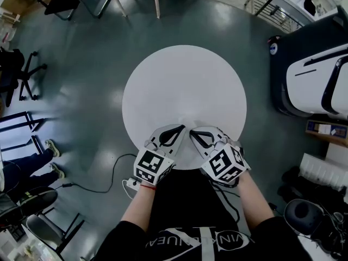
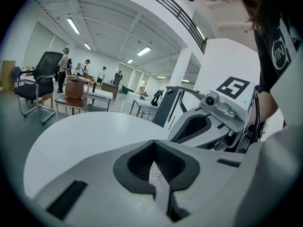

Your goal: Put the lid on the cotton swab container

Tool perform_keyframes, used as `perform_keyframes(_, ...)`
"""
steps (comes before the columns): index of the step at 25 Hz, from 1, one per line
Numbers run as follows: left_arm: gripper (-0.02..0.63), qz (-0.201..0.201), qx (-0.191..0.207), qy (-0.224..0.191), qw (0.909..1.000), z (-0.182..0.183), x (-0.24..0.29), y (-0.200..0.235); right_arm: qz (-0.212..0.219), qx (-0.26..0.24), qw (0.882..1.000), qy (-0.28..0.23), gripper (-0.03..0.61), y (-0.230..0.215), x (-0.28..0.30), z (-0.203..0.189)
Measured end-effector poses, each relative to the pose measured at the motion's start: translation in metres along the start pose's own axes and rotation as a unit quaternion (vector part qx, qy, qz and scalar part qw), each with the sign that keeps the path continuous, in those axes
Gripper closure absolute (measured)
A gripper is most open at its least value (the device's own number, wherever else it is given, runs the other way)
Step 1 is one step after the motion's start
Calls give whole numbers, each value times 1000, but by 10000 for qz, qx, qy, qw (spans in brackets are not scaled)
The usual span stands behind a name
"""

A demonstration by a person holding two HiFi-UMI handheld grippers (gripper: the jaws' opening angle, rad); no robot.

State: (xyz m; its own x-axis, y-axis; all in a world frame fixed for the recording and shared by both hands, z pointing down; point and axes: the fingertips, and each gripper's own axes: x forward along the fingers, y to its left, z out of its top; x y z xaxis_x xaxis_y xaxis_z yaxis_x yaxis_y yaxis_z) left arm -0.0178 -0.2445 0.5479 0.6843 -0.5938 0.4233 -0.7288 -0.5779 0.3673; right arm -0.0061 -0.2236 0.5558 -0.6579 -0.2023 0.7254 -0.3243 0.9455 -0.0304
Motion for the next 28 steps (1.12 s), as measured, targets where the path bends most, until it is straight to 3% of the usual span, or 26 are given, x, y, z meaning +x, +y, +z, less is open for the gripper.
perform_keyframes(4,607,-166,-496,-212,9984,-1,0,3,-78,80,9999,-97,575,-2,0,-1)
perform_keyframes(7,607,-242,-834,-383,9955,-2,-2,5,-12,552,9981,-287,575,-4,1,-1)
perform_keyframes(9,607,-235,-831,-438,9953,-2,-5,4,82,888,9948,-497,575,-4,2,3)
perform_keyframes(15,607,-233,-781,-505,9954,3,-16,-5,-196,956,9902,-1002,575,1,-11,18)
perform_keyframes(28,607,-115,-647,-666,9956,12,-40,-28,-359,1017,9871,-1187,575,20,-41,27)
